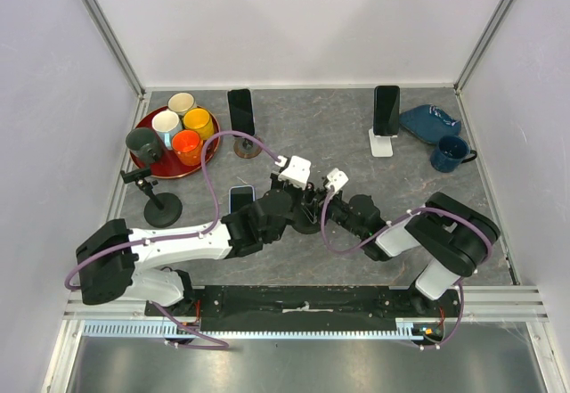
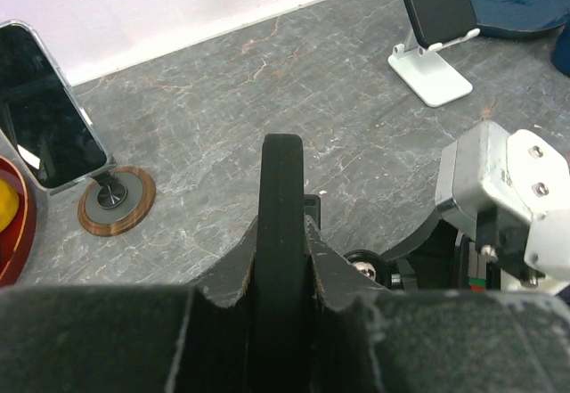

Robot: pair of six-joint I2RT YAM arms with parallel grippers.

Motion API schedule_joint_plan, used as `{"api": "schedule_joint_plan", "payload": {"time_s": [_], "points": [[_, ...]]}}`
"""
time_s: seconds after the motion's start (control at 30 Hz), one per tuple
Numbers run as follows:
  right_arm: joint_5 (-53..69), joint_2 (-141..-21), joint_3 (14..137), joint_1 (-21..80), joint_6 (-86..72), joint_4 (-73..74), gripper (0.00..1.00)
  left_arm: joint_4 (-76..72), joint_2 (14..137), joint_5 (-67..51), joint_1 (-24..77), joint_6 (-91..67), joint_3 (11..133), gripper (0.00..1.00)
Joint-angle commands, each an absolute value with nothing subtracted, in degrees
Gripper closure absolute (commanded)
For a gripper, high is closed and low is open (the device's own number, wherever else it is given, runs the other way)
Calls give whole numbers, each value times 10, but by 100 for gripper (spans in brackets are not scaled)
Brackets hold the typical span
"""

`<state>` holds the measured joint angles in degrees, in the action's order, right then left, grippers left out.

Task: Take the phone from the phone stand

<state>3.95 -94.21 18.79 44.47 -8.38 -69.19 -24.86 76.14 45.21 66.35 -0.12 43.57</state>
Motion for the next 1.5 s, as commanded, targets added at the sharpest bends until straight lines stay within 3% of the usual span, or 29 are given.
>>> {"api": "schedule_joint_plan", "payload": {"time_s": [0.0,0.1,0.23,0.47,0.8,1.0,1.07,1.1,1.13,1.2,1.23,1.47], "points": [[-1,-912,209,425,-106,-702,45,-260,765,405,677,-26,432,98],[14,-883,210,425,-103,-679,37,-254,760,401,677,-28,429,98],[22,-844,207,425,-97,-652,34,-239,757,390,678,-32,428,98],[69,-718,239,425,-61,-510,22,-236,746,381,679,-33,419,98],[126,-707,351,425,26,-285,27,-235,736,354,679,-22,422,98],[120,-715,369,425,38,-262,35,-232,732,331,679,-32,419,98],[121,-722,370,425,38,-270,44,-232,731,328,679,-33,418,98],[121,-724,369,425,34,-274,50,-231,731,327,679,-34,417,98],[121,-729,364,425,32,-287,67,-230,730,328,679,-34,417,98],[119,-730,355,425,26,-303,83,-226,728,331,679,-33,418,98],[116,-730,347,425,22,-316,97,-223,724,333,679,-34,419,98],[40,-730,323,425,2,-340,100,-175,711,367,697,-71,431,98]]}}
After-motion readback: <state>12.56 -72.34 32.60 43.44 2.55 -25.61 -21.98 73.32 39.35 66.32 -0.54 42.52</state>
